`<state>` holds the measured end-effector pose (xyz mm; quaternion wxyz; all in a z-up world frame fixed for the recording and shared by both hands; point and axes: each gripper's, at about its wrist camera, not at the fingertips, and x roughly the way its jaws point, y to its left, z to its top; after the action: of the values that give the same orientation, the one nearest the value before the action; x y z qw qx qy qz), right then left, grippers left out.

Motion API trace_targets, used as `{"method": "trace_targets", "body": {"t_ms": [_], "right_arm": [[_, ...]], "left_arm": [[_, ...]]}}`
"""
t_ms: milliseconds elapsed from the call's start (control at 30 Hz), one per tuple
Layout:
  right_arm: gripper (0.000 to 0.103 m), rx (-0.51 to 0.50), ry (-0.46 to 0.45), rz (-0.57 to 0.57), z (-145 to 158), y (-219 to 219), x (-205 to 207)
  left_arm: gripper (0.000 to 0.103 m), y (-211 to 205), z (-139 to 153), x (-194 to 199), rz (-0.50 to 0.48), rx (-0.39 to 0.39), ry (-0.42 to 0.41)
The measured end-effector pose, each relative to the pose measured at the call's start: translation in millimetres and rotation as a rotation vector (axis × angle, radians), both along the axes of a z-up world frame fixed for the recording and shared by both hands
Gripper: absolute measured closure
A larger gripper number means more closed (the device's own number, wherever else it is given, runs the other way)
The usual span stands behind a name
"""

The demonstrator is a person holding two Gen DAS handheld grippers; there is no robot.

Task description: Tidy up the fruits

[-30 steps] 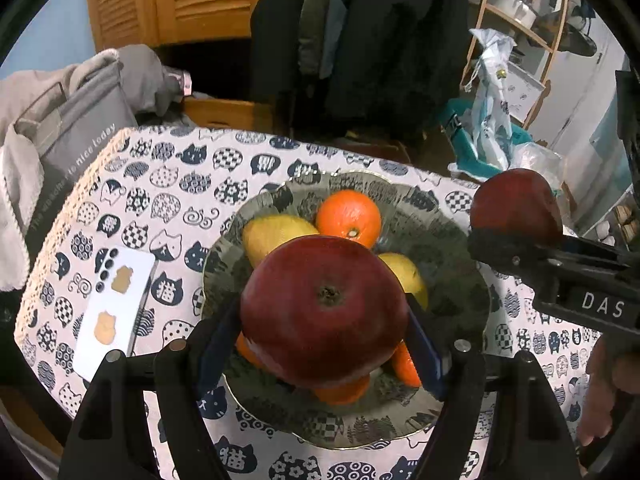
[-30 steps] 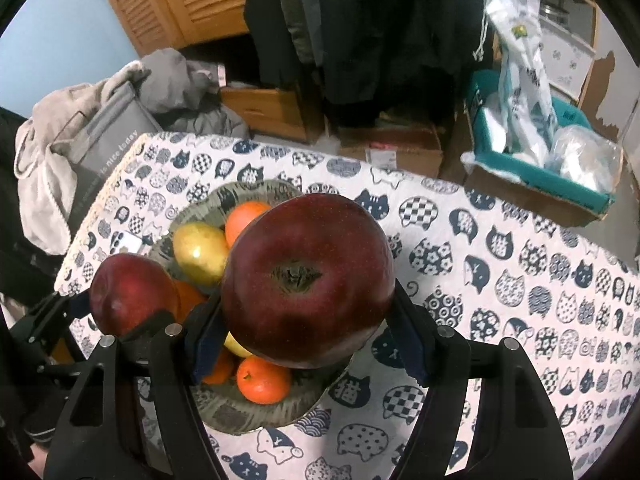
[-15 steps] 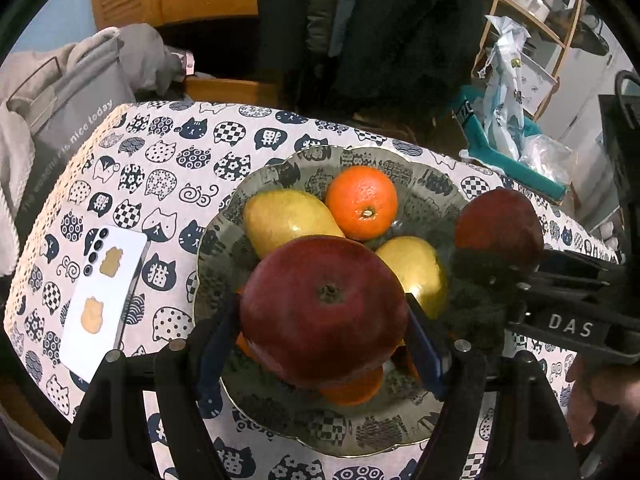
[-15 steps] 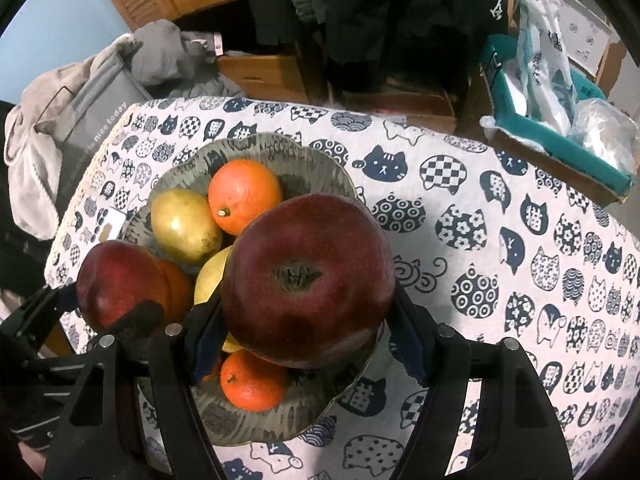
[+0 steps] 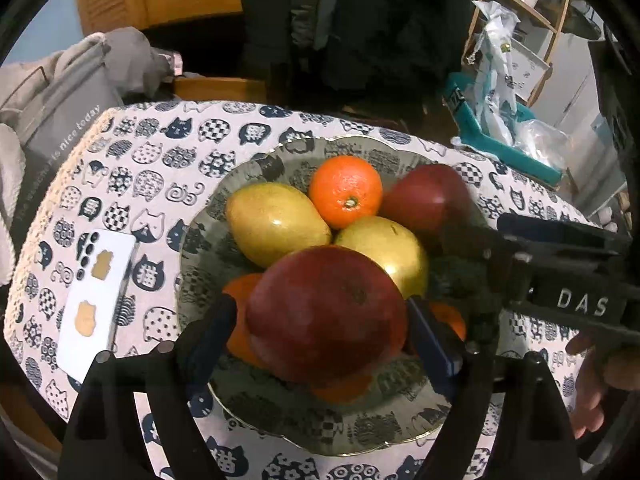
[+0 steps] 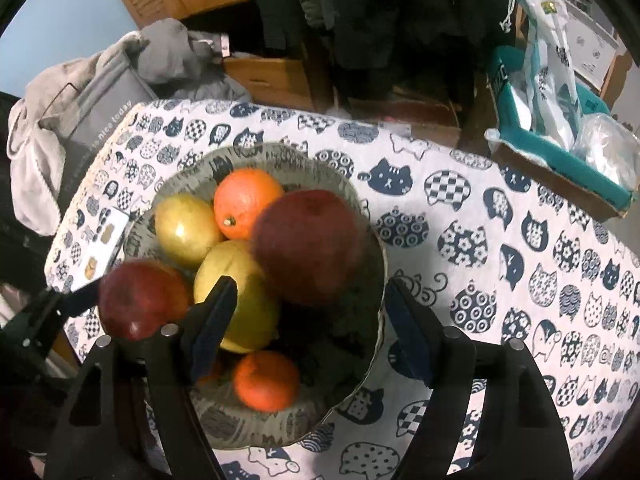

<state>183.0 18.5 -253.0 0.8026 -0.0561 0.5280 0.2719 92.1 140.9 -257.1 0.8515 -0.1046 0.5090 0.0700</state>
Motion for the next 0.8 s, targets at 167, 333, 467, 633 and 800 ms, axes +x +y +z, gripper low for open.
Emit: {"method": "trace_targets", "body": {"t_ms": [167, 333, 467, 633, 800], "right_arm": [[0.026, 0.004, -0.013, -0.005, 8, -3, -1], [0.026, -0.007, -0.047, -0.019, 20, -7, -5], [0.025, -0.008, -0.091, -0.045, 38, -16, -10], [0.025, -0.023, -0.167, -0.080, 65, -29, -20], [0.025, -0.046, -0.253, -0.115, 95, -45, -34]], "left_arm": [[0.016, -2, 10, -3, -0.001, 0.018, -0.017], [0.016, -2, 25, -8, 0.007, 0.011, -0.044], [0.016, -5, 42, -13, 0.007, 0.030, -0.073], [0.016, -7, 65, -19, 0.011, 0.038, -0.116], [0.016, -13, 90, -25, 0.003, 0.052, -0.163]]}}
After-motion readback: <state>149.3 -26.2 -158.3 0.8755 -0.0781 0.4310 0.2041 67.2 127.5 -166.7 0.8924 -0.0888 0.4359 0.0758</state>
